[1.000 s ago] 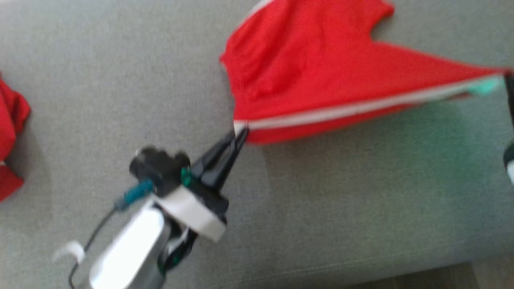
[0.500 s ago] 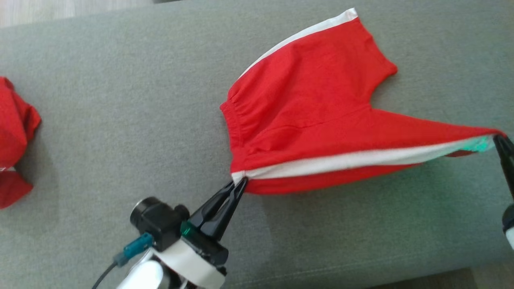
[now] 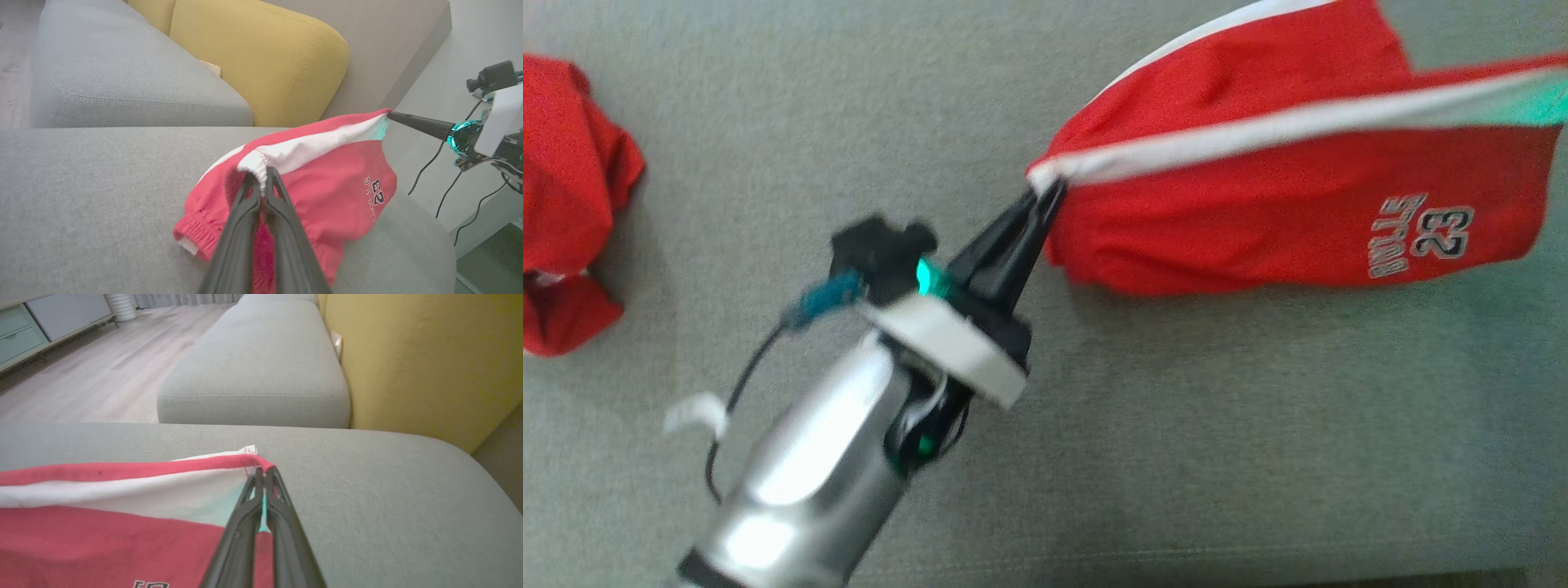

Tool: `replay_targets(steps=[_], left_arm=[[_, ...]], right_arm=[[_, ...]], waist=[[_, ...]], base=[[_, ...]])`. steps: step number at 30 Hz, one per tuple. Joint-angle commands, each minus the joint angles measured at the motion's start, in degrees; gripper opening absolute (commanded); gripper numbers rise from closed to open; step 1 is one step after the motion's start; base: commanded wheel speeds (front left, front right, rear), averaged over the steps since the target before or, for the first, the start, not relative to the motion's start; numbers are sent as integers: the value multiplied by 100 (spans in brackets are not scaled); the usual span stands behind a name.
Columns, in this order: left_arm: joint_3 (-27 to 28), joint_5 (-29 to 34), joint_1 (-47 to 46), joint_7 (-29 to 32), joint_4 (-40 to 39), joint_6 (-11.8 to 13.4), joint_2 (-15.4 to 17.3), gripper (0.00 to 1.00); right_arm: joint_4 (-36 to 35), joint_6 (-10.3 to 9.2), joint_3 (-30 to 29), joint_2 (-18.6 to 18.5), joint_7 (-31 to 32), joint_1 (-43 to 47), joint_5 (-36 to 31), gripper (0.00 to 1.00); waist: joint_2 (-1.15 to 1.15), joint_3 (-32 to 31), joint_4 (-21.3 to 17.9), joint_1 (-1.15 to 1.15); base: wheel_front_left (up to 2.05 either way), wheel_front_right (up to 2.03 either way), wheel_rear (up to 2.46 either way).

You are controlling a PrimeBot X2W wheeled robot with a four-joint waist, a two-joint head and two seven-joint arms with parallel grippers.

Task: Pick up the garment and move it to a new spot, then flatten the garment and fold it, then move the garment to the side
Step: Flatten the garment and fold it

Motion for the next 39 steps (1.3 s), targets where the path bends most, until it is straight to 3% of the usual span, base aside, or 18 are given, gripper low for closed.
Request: replay_targets(steps=[1,15,23,24,25,26,27,28,34,39], left_arm=[[110,-125,-427,-3,-42,0,-1,0],[-503,-742,-1903,-32,1291,0,-118,0],[-723,-758,-2361,-159,1778,0,-172,0],[-743,-758,-2375,-165,1814,0,-184,0],[-758,-761,-2383,-170,1838,0,-195,0],[-757,-767,-2379,-174,1866,0,-207,15],[-766,-776,-2368,-176,1889,0,-217,74],[-710,-748,-2359,-178,1893,0,-221,100],[-303,-381,-1904,-180,1646,22,-237,100],[372,315,-1065,-181,1026,517,-178,100]], right_arm=[[-5,37,120,-280,67,-293,60,0],[1662,37,1744,-930,137,-2502,222,0],[2464,37,2557,-893,-387,-3402,366,0],[2506,37,2688,-878,-503,-3466,395,2],[2532,37,2812,-868,-635,-3511,451,16],[2600,37,2884,-865,-767,-3547,509,76],[2657,37,2957,-860,-899,-3573,551,100],[2709,37,3015,-860,-1039,-3587,595,100],[2862,37,3271,-788,-1768,-3247,1032,100],[2854,37,3364,-548,-1925,-2550,1473,100]], waist=[[0,232,198,1],[0,872,507,1],[0,1065,529,1],[0,1067,527,1],[0,1063,529,1],[0,1051,528,1],[0,1032,526,1],[0,1007,522,1],[0,668,439,1],[0,280,342,1]], base=[[0,0,0],[0,0,0],[0,0,0],[0,0,0],[0,0,0],[0,0,0],[0,0,0],[0,0,0],[0,0,0],[0,0,0]])
